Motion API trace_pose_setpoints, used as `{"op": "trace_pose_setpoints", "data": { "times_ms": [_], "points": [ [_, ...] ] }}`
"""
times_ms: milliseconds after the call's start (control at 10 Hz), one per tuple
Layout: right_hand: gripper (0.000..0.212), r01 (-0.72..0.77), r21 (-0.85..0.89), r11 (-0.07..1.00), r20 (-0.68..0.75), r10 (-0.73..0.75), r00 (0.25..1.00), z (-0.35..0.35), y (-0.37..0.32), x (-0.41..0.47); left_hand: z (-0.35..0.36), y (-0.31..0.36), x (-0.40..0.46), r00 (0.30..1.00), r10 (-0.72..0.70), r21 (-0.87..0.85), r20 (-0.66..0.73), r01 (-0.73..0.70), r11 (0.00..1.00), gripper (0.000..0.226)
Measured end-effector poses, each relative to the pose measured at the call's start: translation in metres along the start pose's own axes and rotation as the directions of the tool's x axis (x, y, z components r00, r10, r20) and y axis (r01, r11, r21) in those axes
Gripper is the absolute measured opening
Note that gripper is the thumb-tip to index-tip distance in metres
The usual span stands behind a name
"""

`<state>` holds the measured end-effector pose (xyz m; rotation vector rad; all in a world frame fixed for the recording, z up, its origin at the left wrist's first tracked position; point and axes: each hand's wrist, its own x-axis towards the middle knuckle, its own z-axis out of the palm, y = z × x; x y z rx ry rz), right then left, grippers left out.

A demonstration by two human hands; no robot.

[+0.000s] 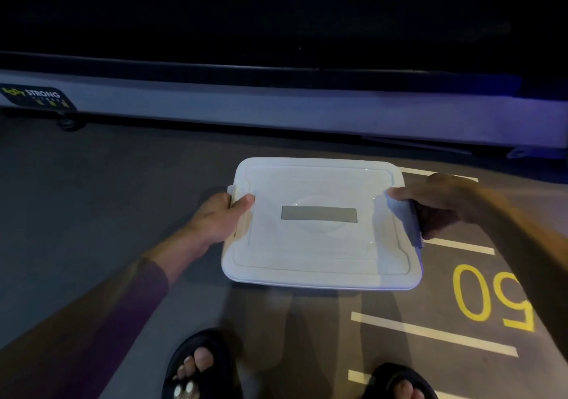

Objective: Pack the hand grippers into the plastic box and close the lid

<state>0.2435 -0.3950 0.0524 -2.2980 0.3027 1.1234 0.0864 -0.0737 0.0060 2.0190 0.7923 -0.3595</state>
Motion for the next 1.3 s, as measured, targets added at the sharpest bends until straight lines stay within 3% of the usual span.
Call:
{"op": "trace_pose_setpoints", "data": {
  "times_ms": [100, 300, 400, 500, 600, 700, 800, 900, 1100, 1200, 1300],
  "points": [
    [0.056, 0.007, -0.064, 0.998, -0.081, -0.012, 0.997, 0.005, -0.006, -0.002, 0.009, 0.004, -0.004, 0.993, 0.023, 0.222, -0.114, 0.003, 0.975, 0.048],
    [0.047, 0.016, -0.390, 0.921, -0.253, -0.124, 0.959, 0.021, -0.012, -0.004, 0.023, 0.010, -0.012, 0.984, 0.036, 0.215, -0.175, 0.002, 0.977, 0.039],
    [0.044, 0.035, -0.391, 0.920, -0.292, -0.160, 0.943, 0.022, -0.002, 0.004, 0.024, 0.006, -0.016, 0.962, 0.137, 0.234, -0.235, -0.081, 0.969, 0.035],
    [0.040, 0.111, -0.443, 0.890, -0.364, -0.292, 0.884, 0.026, 0.006, 0.013, 0.020, 0.008, -0.007, 0.954, 0.192, 0.256, -0.228, -0.131, 0.958, 0.033],
    [0.037, 0.308, -0.606, 0.734, -0.427, -0.626, 0.652, 0.036, 0.006, 0.024, 0.020, 0.012, 0.005, 0.950, 0.254, 0.327, -0.184, -0.184, 0.927, 0.040],
    [0.048, 0.465, -0.607, 0.645, -0.346, -0.741, 0.576, 0.048, 0.013, 0.039, 0.024, 0.008, 0.014, 0.827, 0.559, 0.631, -0.064, -0.400, 0.664, 0.060],
    [0.059, 0.536, -0.534, 0.653, -0.343, -0.747, 0.569, 0.054, 0.020, 0.051, 0.027, 0.014, 0.024, 0.707, 0.683, 0.733, 0.183, -0.561, 0.384, 0.063],
    [0.062, 0.566, -0.500, 0.655, -0.360, -0.752, 0.552, 0.055, 0.018, 0.055, 0.034, 0.018, 0.033, 0.707, 0.665, 0.763, 0.240, -0.562, 0.321, 0.066],
    [0.054, 0.586, -0.390, 0.711, -0.387, -0.704, 0.596, 0.049, 0.013, 0.051, 0.035, 0.023, 0.033, 0.730, 0.645, 0.787, 0.226, -0.527, 0.321, 0.069],
    [0.053, 0.547, -0.425, 0.721, -0.320, -0.685, 0.655, 0.045, 0.009, 0.042, 0.027, 0.033, 0.028, 0.774, 0.563, 0.784, 0.290, -0.529, 0.324, 0.070],
    [0.056, 0.551, -0.370, 0.748, -0.217, -0.647, 0.731, 0.026, -0.010, 0.018, 0.010, 0.055, 0.017, 0.830, 0.431, 0.720, 0.354, -0.536, 0.441, 0.070]
  ]
}}
